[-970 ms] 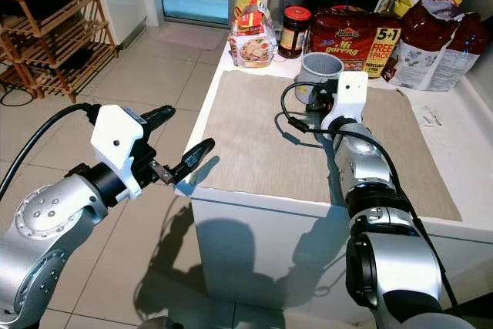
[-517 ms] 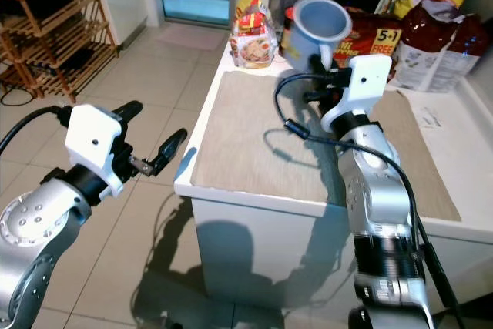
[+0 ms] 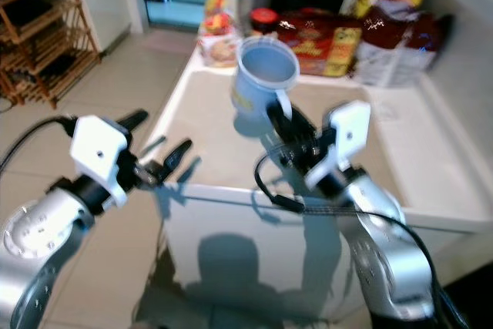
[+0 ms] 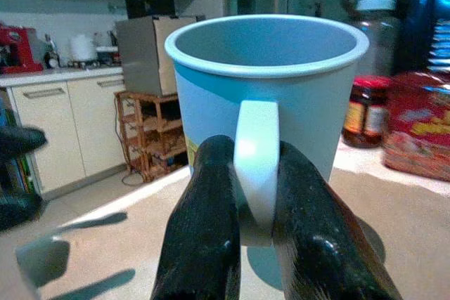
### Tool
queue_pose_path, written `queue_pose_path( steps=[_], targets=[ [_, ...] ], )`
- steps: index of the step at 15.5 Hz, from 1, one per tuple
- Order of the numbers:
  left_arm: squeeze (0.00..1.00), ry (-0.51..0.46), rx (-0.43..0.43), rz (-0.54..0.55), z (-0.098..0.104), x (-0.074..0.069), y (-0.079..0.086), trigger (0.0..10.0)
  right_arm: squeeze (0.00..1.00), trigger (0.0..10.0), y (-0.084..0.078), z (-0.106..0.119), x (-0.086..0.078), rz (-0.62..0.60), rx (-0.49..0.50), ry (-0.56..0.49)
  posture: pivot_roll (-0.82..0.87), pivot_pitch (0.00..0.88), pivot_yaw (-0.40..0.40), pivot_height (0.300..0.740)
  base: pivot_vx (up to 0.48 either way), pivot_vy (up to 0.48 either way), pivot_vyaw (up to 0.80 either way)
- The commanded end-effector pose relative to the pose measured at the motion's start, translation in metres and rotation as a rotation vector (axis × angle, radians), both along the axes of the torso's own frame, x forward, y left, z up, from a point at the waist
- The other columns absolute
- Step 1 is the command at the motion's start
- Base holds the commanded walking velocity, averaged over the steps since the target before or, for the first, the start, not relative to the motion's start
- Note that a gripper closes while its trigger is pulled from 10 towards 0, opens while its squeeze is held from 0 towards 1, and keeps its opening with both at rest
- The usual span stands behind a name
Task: Setting the table
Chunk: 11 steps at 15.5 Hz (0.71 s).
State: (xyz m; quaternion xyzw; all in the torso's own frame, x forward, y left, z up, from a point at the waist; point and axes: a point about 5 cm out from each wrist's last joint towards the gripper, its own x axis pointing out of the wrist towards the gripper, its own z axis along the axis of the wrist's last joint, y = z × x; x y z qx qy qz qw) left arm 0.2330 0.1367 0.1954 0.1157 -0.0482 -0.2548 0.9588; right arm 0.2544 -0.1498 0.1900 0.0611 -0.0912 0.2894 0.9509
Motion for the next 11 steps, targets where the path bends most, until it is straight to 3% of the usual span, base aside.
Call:
queue_pose_path(
  steps=[1, 6, 11],
  targets=[
    [0.00, -0.017, 0.010, -0.013, 0.003, -0.003, 0.001, 10.0, 0.00, 10.0, 0.007, 0.008, -0.004, 0.049, 0.011, -0.028, 0.09, 0.000, -0.035, 0.740, 0.000, -0.480, 0.00],
    [0.00, -0.016, 0.018, -0.016, 0.003, -0.002, 0.001, 10.0, 0.00, 10.0, 0.013, 0.004, -0.010, 0.089, 0.006, 0.009, 0.08, 0.000, -0.033, 0.740, 0.000, -0.480, 0.00],
    [0.00, -0.014, 0.019, -0.019, 0.003, -0.002, 0.004, 10.0, 0.00, 10.0, 0.020, -0.001, -0.018, 0.156, 0.009, 0.035, 0.08, 0.000, -0.032, 0.740, 0.000, -0.451, -0.80]
  ],
)
